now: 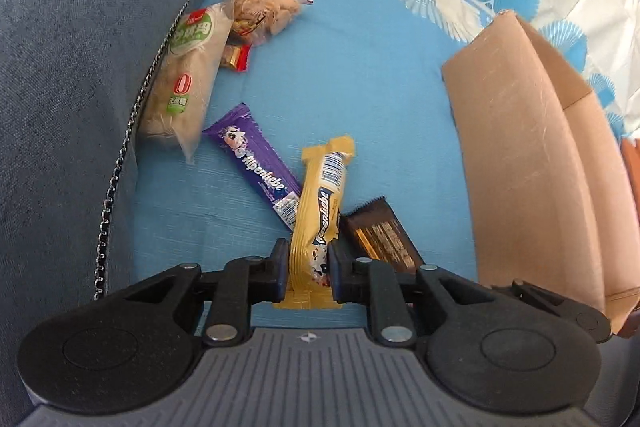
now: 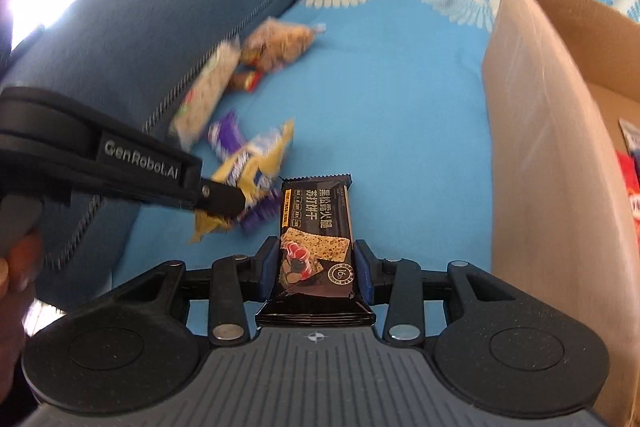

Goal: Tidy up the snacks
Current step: 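Close the right tool on the dark brown cracker bar while the left tool grips the yellow Alpenliebe packet, then lift the cracker bar with the right tool while the left tool lifts the yellow packet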

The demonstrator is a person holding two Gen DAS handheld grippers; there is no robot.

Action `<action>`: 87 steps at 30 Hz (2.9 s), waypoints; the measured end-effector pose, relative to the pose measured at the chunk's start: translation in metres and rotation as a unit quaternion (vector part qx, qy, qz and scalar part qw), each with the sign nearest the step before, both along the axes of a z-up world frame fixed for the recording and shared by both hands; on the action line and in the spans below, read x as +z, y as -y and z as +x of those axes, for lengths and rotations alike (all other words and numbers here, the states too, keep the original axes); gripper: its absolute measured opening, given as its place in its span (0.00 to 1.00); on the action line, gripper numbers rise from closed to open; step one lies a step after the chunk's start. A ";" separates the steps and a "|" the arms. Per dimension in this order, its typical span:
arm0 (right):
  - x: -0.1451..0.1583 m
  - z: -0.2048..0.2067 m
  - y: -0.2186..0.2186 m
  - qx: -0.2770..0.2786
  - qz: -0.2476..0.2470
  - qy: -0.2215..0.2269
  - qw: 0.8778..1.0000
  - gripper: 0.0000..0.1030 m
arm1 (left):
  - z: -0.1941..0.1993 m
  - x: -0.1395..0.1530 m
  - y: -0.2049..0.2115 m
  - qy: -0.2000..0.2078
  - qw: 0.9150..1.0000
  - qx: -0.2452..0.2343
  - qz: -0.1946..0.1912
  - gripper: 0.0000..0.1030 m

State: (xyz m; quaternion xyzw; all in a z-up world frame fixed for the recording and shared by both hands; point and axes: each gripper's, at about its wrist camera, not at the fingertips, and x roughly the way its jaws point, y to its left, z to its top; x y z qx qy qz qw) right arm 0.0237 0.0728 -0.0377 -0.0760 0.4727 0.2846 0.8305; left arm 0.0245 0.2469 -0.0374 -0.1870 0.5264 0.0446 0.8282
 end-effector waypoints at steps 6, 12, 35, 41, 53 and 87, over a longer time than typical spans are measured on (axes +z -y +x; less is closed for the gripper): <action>-0.003 -0.003 0.004 0.023 -0.003 0.001 1.000 0.42 | 0.003 0.002 0.006 0.016 1.000 0.008 0.010 0.40; -0.008 0.001 0.000 0.030 -0.008 -0.001 1.000 0.46 | 0.015 -0.005 0.013 0.005 1.000 -0.007 0.014 0.43; -0.013 0.003 -0.003 0.012 -0.042 0.015 0.999 0.40 | 0.007 0.006 0.000 0.023 0.999 0.016 -0.038 0.17; -0.016 0.007 -0.002 0.002 -0.049 0.005 0.999 0.40 | 0.019 -0.010 0.019 -0.027 0.998 -0.038 -0.031 0.17; -0.017 0.006 -0.002 0.001 -0.049 0.004 0.999 0.41 | 0.031 -0.023 0.035 -0.038 0.999 -0.029 0.006 0.28; 0.030 -0.010 0.019 -0.043 0.010 0.126 0.991 0.40 | 0.012 0.029 0.026 0.115 0.993 0.036 0.000 0.10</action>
